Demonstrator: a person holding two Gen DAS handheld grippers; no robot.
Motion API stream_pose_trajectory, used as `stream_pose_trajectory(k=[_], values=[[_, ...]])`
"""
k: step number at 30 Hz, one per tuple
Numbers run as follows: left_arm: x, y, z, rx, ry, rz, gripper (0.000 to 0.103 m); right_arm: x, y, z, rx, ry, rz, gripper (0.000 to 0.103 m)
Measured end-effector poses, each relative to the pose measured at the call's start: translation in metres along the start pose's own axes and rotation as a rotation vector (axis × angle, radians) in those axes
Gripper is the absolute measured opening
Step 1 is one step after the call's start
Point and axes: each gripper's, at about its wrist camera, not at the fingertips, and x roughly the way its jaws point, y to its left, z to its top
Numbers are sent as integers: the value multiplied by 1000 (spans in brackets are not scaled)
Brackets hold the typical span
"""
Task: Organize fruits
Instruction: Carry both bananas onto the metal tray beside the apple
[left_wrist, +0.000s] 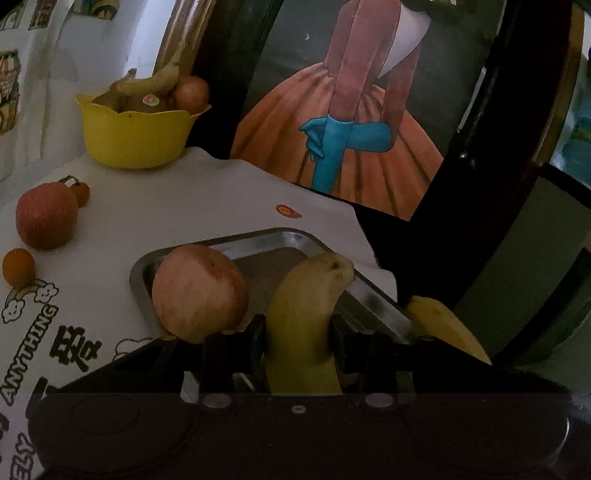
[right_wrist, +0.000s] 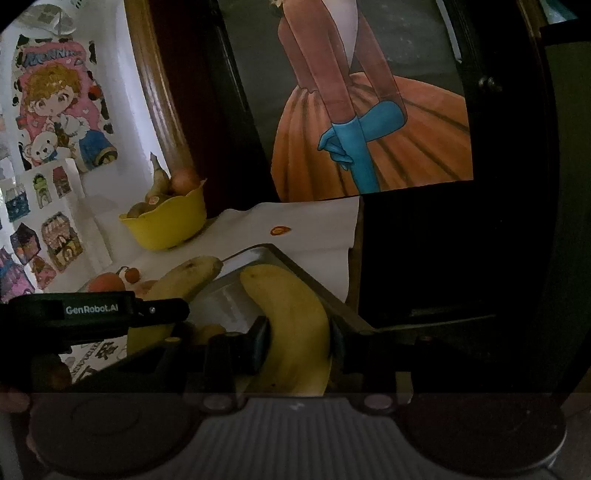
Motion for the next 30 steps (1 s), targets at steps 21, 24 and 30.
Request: stream_pose_trajectory(k=[21,24,30], values=[[7,4,0,67,8,22,34,25,18,-2,-101,56,-56,40],[7,4,-1,66,9,21,34,26,18,-1,-105,58,-57,40],[8,4,0,63,8,26,34,25,21,-1,-109,48,-53,39]])
